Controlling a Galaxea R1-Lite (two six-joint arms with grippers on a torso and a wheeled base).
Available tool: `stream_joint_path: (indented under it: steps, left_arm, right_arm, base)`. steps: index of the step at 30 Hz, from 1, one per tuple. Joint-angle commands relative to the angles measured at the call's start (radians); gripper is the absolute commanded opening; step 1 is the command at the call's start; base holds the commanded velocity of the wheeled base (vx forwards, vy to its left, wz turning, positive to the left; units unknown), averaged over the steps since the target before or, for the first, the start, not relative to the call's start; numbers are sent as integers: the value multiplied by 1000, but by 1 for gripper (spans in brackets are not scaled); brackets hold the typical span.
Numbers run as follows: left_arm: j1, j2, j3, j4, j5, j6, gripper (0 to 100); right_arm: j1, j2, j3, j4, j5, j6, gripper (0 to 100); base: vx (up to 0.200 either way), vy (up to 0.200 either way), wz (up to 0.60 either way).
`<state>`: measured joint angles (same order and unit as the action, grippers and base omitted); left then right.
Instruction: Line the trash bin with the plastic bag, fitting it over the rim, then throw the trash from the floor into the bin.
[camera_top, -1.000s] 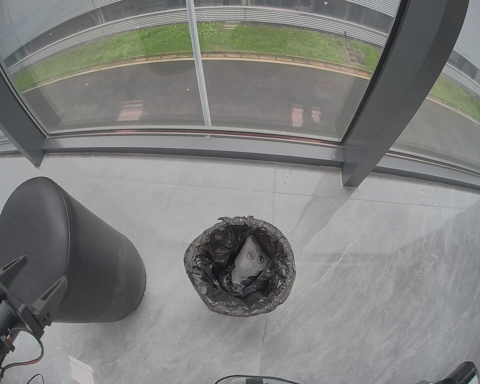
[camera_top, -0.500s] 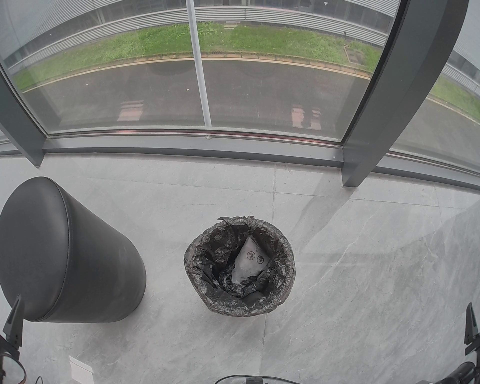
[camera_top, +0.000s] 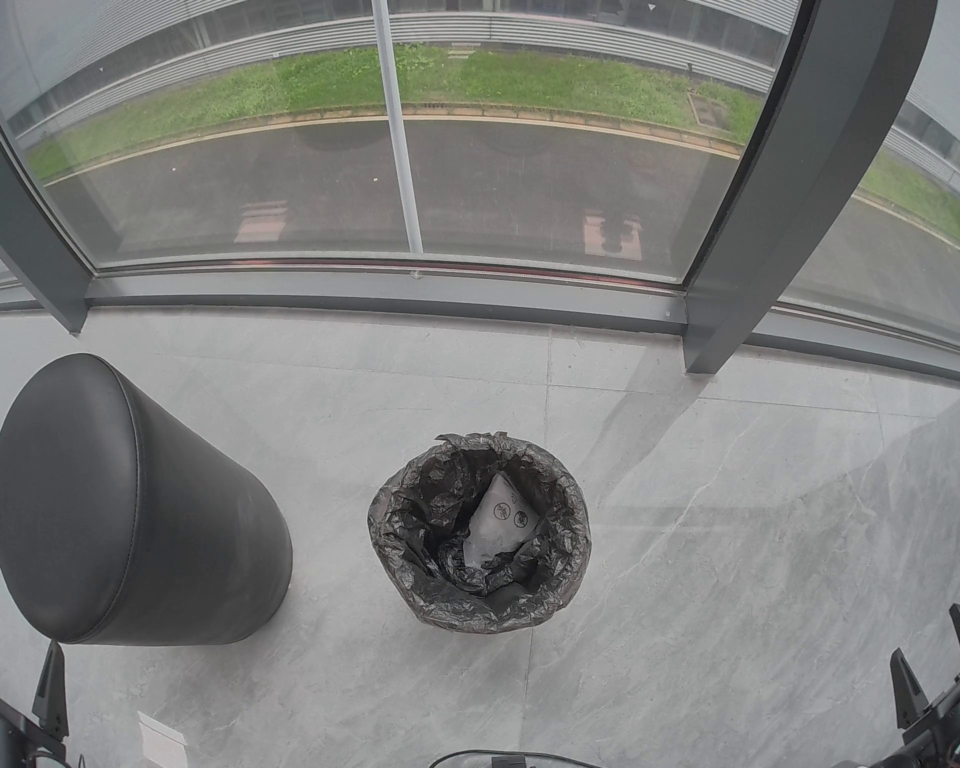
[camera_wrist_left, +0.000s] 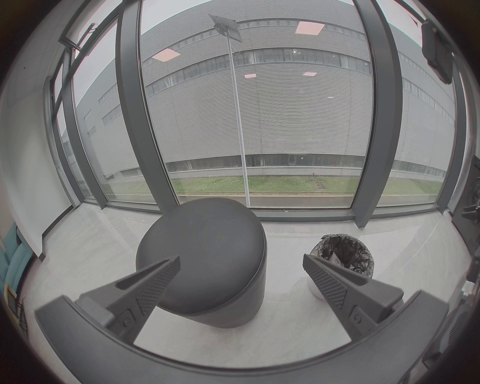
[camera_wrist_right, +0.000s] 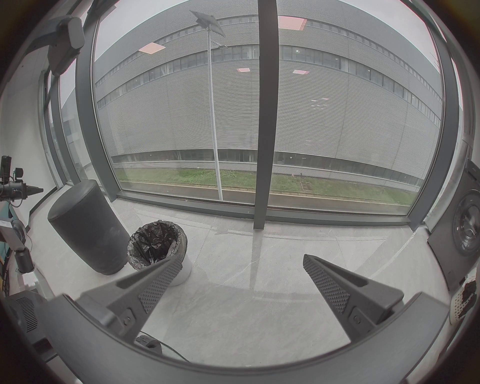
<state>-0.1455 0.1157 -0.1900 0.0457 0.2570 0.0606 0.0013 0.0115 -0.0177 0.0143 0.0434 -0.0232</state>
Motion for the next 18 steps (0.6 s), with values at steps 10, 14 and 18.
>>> stream_joint_path:
  steps: [10,14,18]
  left_arm:
    - [147,-113,158,-4,-50,-5,100]
    - [147,-116,155,-3,-59,-24,100]
    - [146,-116,153,0,-62,-50,100]
  right_arm:
    - [0,-11,13,0,0,14,100]
    - [2,-11,13,-2,0,17,100]
    - [0,-11,13,-2,0,20,100]
  base:
    - [0,0,0]
    - [0,0,0]
    - [0,0,0]
